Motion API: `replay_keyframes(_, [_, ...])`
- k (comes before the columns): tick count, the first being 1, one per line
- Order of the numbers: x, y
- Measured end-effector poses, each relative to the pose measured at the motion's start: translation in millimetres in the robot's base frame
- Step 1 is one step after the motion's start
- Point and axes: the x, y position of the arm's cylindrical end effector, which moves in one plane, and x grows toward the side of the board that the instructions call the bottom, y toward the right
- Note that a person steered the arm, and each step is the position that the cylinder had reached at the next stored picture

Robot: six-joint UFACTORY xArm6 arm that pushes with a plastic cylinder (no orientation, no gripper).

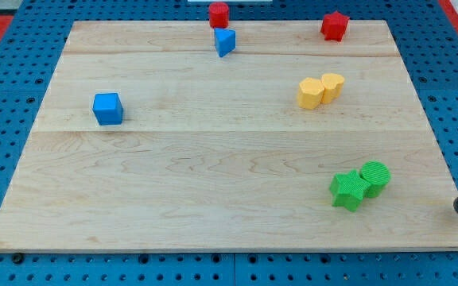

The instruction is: Push the green star to the bottom right of the blue cube

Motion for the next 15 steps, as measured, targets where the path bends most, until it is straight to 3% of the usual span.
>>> replay_keyframes(3, [36.2,-17.6])
replay_keyframes(8, [-77.0,-231.2])
replay_keyframes(11, [-181.6,-376.7])
replay_keyframes(13, [-148.4,-438.2])
replay_keyframes(15, [-141.3,-447.6])
